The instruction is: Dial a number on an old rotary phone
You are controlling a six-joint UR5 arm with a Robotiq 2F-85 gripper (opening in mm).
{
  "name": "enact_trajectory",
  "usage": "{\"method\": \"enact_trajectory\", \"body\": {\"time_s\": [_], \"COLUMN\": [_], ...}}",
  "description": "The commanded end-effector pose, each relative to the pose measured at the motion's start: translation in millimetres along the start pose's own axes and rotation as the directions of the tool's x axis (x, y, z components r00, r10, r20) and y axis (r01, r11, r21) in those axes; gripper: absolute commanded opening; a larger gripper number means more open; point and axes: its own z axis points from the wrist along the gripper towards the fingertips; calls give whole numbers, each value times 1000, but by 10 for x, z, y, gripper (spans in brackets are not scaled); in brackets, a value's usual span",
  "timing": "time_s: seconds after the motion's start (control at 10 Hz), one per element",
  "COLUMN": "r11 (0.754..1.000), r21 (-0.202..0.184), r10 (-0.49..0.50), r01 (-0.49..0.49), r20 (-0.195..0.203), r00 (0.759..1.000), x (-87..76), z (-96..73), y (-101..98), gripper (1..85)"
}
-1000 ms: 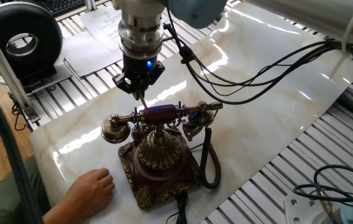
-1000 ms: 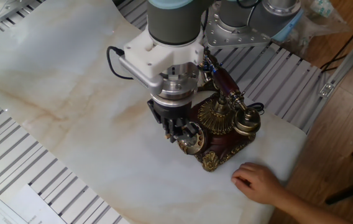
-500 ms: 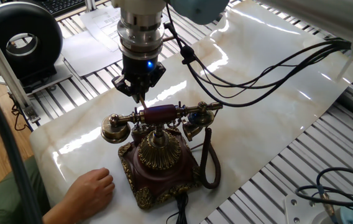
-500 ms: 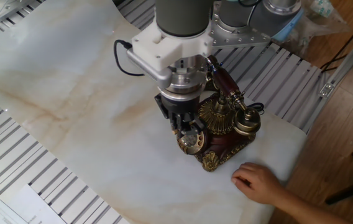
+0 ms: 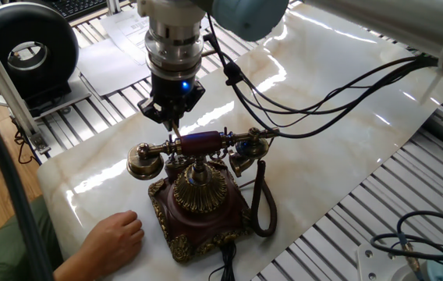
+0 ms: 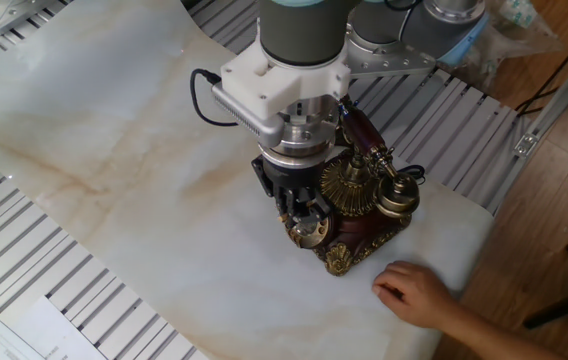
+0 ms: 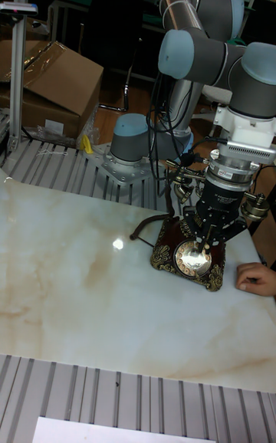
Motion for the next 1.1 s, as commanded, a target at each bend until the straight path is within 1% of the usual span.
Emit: {"method": "enact_trajectory", "body": {"time_s": [0.0, 0.3, 0.8, 1.0], "r11": [1000, 1000, 1000, 1000], "r21": [-11, -7, -2, -3], "r10": [5, 6, 8, 13], "r01": [-4, -5, -8, -13], "r20": [9, 13, 21, 21], "r00": [1000, 1000, 1000, 1000], "x": [-38, -56, -37, -17], "z": [38, 69, 126, 139], "y": [34, 16, -23, -6], "gripper": [13, 13, 13, 13]}}
